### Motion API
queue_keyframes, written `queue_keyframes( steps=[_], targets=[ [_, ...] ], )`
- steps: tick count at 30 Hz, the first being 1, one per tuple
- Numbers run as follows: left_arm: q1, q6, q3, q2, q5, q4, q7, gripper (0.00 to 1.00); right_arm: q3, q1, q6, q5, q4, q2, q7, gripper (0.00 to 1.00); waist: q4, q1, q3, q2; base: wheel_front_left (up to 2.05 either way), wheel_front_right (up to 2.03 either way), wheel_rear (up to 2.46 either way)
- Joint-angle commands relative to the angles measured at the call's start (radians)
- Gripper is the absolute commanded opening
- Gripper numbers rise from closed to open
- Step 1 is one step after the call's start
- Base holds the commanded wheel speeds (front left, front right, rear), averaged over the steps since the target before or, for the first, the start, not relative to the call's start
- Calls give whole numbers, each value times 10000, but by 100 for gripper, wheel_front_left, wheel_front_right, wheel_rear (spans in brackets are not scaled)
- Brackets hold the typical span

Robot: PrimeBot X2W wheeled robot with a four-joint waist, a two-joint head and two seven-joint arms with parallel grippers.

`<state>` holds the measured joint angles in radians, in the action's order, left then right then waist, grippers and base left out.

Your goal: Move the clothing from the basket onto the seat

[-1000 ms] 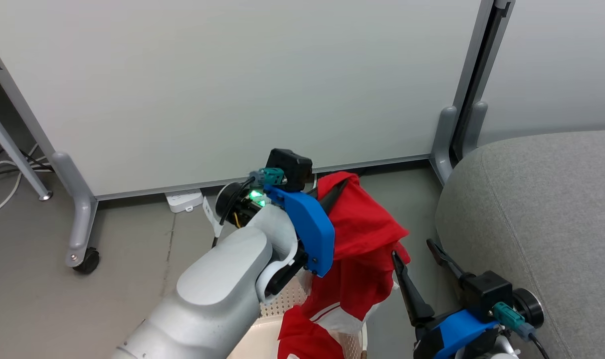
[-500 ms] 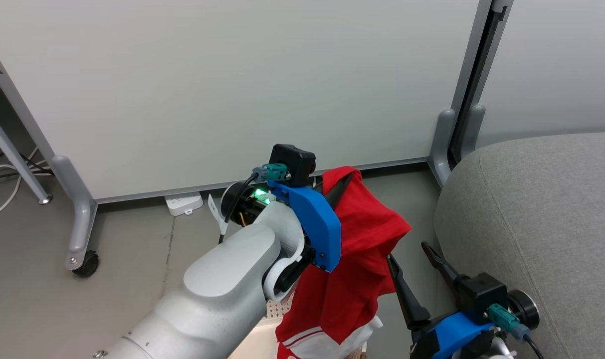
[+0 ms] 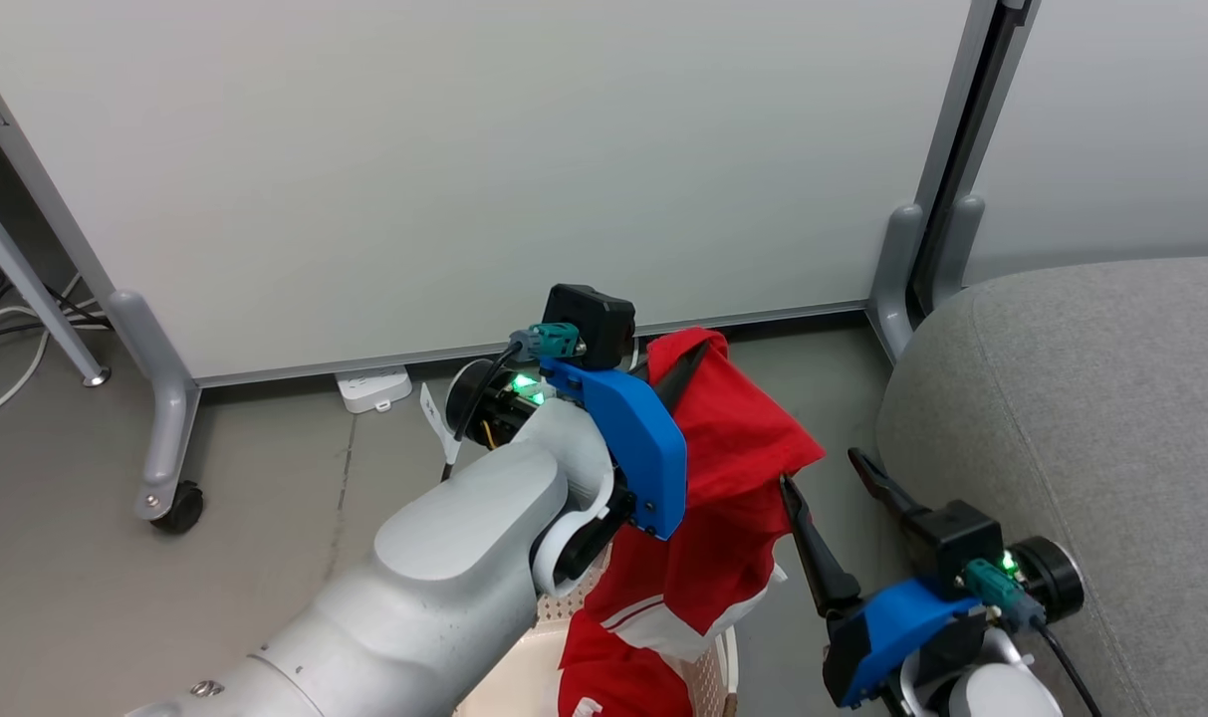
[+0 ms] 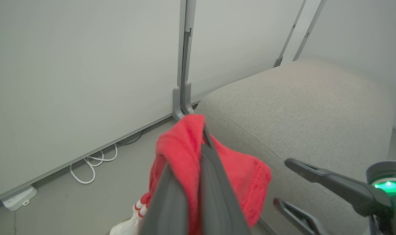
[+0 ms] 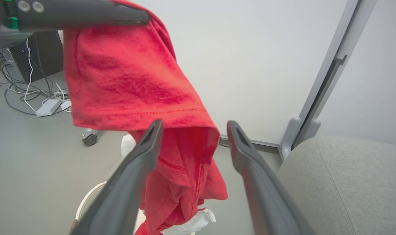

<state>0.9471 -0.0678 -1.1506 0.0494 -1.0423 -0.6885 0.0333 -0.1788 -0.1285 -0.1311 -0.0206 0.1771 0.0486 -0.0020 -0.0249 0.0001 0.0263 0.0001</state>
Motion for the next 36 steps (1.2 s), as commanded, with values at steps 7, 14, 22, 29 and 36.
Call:
queue_keyframes(
  steps=[7, 14, 22, 29, 36],
  targets=[
    [283, 27, -425, 21, -375, 46, 187, 0, -341, -782, 7, -674, 661, 31, 375, 100, -147, -1, -150, -1, 0, 0, 0],
    [410, 41, -753, 21, -633, 164, 267, 0, -828, -1694, 7, -716, 1704, 31, 488, 100, -256, -1, -224, -1, 0, 0, 0],
    [508, 77, -1042, 21, -801, 297, 254, 0, -1303, -2899, 7, -123, 3076, 30, 474, 100, -366, -1, -245, -1, 0, 0, 0],
    [500, 183, -1198, 19, -858, 360, 190, 0, -1960, -3720, 7, 569, 4384, 28, 401, 100, -451, -1, -213, -1, 0, 0, 0],
    [447, 282, -1269, 19, -917, 392, 177, 0, -2189, -4335, 7, 1138, 5259, 27, -46, 100, -428, -1, -185, -1, 0, 0, 0]
  ],
)
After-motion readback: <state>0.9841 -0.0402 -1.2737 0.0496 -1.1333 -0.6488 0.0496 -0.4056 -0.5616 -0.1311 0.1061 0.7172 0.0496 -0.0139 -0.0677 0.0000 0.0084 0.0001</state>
